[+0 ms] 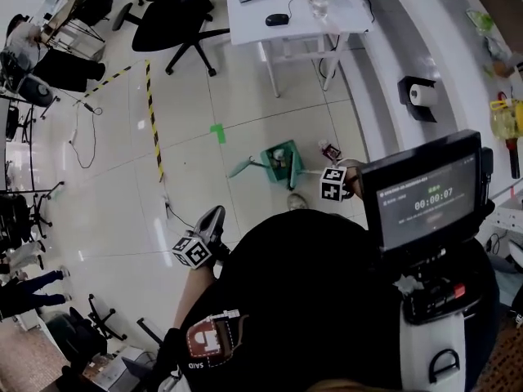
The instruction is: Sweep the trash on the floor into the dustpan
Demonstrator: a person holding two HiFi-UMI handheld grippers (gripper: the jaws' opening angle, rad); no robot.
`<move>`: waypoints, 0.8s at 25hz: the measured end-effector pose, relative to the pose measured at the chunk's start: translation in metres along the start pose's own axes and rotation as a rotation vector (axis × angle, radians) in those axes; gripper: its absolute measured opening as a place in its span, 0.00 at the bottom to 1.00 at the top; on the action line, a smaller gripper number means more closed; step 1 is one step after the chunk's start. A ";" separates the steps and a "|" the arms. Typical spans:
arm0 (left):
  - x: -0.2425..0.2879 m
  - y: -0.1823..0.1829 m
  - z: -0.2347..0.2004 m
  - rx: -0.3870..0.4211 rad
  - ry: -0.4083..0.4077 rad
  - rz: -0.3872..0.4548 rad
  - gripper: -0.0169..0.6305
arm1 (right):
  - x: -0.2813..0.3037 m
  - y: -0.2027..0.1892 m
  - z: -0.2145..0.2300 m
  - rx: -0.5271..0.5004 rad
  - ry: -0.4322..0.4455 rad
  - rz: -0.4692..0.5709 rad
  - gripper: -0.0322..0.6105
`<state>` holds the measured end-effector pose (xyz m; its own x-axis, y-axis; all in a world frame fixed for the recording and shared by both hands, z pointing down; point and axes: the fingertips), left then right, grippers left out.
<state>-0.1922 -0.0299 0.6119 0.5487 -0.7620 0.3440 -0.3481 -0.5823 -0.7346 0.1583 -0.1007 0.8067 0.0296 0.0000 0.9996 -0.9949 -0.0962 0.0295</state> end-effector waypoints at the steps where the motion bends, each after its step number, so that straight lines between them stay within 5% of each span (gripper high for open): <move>1: -0.005 0.000 0.000 0.007 -0.008 0.006 0.02 | -0.002 -0.001 -0.006 0.017 0.002 0.000 0.19; 13: -0.136 -0.061 0.008 0.062 -0.174 -0.035 0.02 | -0.041 0.018 -0.154 0.199 -0.032 -0.025 0.19; 20: -0.197 -0.113 0.023 0.033 -0.182 -0.043 0.02 | -0.058 -0.005 -0.262 0.231 -0.019 -0.031 0.19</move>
<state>-0.2432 0.1926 0.6139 0.6918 -0.6712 0.2665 -0.2979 -0.6014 -0.7414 0.1367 0.1601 0.7489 0.0638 -0.0116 0.9979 -0.9450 -0.3220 0.0567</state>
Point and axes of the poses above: the fingertips, and each gripper's own axes: x forward along the fingers, z to its right, y out of its top, and after that the axes turned 7 degrees about x, right-handed
